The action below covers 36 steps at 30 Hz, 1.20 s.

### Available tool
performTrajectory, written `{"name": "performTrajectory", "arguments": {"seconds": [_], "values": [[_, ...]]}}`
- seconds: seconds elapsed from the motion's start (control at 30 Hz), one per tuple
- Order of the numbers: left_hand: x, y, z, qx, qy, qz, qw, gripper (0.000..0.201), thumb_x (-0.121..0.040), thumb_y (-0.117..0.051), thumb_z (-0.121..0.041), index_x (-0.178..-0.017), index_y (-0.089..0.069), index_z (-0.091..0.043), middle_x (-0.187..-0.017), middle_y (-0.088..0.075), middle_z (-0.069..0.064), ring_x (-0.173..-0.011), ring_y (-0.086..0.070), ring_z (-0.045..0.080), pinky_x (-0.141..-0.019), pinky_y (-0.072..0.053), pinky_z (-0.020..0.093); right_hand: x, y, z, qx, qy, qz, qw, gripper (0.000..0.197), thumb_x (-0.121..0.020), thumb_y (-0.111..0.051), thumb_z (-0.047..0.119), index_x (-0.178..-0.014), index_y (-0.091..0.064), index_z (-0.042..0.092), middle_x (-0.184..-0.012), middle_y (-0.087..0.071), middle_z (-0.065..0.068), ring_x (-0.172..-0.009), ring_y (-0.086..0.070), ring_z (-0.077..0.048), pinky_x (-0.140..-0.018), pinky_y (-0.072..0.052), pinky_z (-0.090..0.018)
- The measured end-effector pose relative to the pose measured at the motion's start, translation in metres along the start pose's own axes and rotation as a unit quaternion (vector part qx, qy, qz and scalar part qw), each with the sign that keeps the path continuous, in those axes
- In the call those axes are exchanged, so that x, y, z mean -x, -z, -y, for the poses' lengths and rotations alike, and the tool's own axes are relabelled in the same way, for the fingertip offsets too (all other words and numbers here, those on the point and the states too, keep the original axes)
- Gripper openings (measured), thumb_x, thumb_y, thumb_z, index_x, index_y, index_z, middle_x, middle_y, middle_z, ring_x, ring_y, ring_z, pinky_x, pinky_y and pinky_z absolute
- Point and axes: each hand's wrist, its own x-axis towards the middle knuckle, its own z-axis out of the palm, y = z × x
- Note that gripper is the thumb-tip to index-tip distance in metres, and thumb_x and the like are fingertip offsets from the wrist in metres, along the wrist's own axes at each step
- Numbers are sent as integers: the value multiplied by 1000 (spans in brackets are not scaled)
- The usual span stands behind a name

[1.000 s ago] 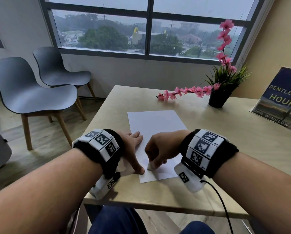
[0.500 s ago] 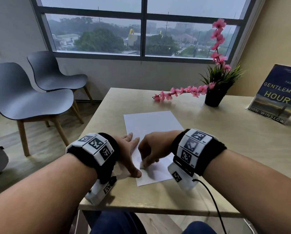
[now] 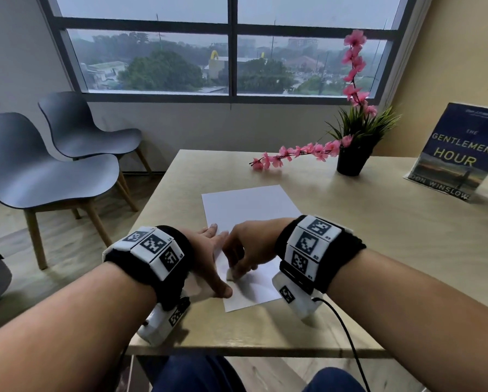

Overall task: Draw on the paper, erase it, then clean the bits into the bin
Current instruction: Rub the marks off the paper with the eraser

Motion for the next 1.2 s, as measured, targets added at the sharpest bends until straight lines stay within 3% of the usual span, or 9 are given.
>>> {"name": "performTrajectory", "arguments": {"seconds": [0.1,0.4,0.5,0.6,0.67,0.83,0.93,1.0,1.2], "values": [[1,0,-1,-2,7,7,1000,133,-59,-69,-74,-149,17,-27,-157,22,-1,-146,12,14,-120,-2,36,11,-3,-2,5,2,54,999,23,-84,-74,33,-95,-68,14,-90,-73,-3,-70,-63,-8,-67,-49,-22],[0,4,-3,-1,22,15,1000,132,-57,-70,-75,-150,13,-30,-158,19,-5,-147,6,14,-121,-6,37,25,-6,-6,-6,-12,48,999,27,-83,-73,40,-95,-69,17,-83,-70,0,-71,-60,-9,-66,-46,-22],[-1,14,-1,18,15,10,1000,124,-55,-71,-75,-151,-5,-32,-160,-3,-8,-146,-15,16,-118,-21,38,32,-2,-19,-1,-53,9,999,31,-82,-72,47,-95,-68,19,-81,-69,3,-73,-60,-9,-62,-43,-21],[-3,26,8,87,12,-3,996,101,-63,-68,-72,-145,-29,-30,-151,-28,-7,-134,-36,17,-110,-36,37,33,7,-42,-1,-114,-101,988,29,-87,-66,45,-100,-65,19,-103,-69,0,-85,-59,-14,-72,-46,-27],[-5,32,12,152,29,-27,988,85,-73,-66,-64,-143,-35,-28,-145,-38,-3,-130,-42,18,-107,-38,34,33,8,-49,26,-152,-93,984,32,-88,-65,44,-107,-65,18,-115,-65,-1,-96,-62,-19,-79,-47,-30],[-22,46,11,325,85,-86,938,77,-82,-64,-53,-139,-39,-7,-129,-53,9,-112,-57,25,-89,-49,34,26,-2,-44,45,-158,-65,984,37,-91,-60,46,-118,-57,21,-128,-46,-5,-112,-55,-26,-84,-42,-32],[-25,50,5,491,109,-92,860,65,-86,-66,-41,-135,-40,-7,-128,-47,14,-88,-57,24,-57,-46,32,22,-5,-42,42,-153,-68,985,37,-92,-59,47,-120,-55,22,-127,-44,-6,-111,-55,-28,-89,-44,-35],[-26,50,3,551,124,-101,819,60,-89,-65,-34,-137,-38,-10,-133,-43,11,-85,-57,23,-51,-42,31,21,-7,-42,36,-148,-72,986,37,-92,-58,47,-119,-55,22,-126,-44,-7,-109,-56,-28,-89,-45,-36],[-27,48,-1,612,154,-100,769,41,-88,-66,-22,-122,-44,-11,-79,-37,6,-63,-40,18,-32,-43,22,20,-13,-39,44,-144,-81,985,35,-93,-58,42,-120,-54,19,-127,-43,-9,-110,-55,-32,-90,-46,-38]]}}
